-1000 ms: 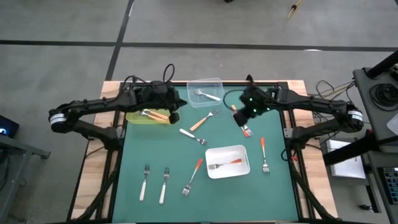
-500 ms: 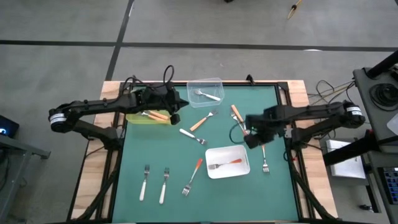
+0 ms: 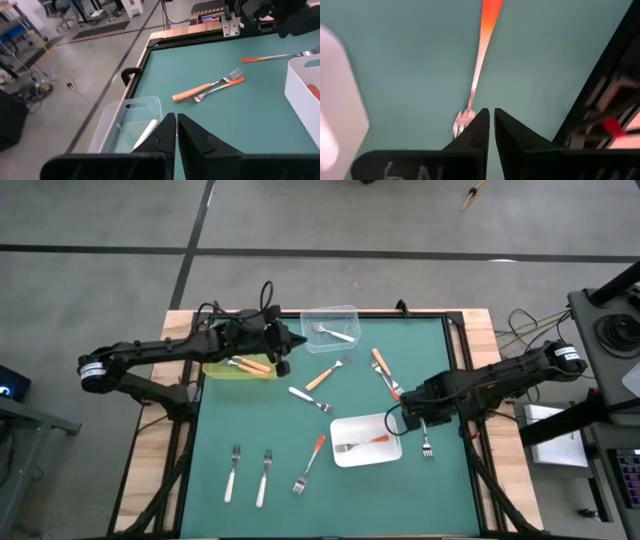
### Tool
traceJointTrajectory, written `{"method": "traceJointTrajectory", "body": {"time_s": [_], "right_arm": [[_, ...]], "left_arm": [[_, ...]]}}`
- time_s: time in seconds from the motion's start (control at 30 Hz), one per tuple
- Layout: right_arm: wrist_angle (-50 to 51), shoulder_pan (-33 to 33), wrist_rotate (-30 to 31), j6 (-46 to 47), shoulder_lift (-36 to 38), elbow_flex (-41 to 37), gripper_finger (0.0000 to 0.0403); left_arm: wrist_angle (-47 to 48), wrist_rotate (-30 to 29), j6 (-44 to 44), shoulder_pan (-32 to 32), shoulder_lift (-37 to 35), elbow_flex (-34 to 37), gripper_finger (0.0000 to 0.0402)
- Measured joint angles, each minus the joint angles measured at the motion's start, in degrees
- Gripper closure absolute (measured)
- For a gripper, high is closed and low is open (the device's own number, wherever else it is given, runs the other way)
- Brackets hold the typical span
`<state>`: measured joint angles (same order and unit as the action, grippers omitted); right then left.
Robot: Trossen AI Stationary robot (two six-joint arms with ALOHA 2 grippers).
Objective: Sort silverware by color (type)
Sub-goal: Put the orange fork into the white bin
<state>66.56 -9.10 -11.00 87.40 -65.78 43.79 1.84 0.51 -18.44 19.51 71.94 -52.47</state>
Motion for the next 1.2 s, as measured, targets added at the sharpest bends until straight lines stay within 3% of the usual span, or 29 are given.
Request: {"method": "traceJointTrajectory", "body": {"time_s": [0.13,0.37,0.63,1.03,1.2], "right_arm": [[-2.83,-0.02,3.96,1.14,0.02,-2.29,0.0385],[-16.84,-0.02,4.17,3.83,0.02,-11.27,0.0385],[-18.80,0.00,5.00,5.90,0.13,-13.29,0.0381],[-18.70,0.00,6.48,5.56,0.03,-12.79,0.0268],[-18.73,0.00,6.73,5.59,0.02,-12.79,0.0247]], "left_arm": [[-1.33,-0.04,-1.96,0.00,0.00,-0.36,0.0402],[-4.23,-0.09,-4.33,0.04,-0.02,-0.48,0.0402],[-5.33,-4.31,-6.58,0.04,-0.04,-0.49,0.0402],[-5.32,-4.54,-6.30,0.09,0.05,-0.45,0.0402],[-5.14,-4.52,-6.10,0.09,0.11,-0.41,0.0402]]}}
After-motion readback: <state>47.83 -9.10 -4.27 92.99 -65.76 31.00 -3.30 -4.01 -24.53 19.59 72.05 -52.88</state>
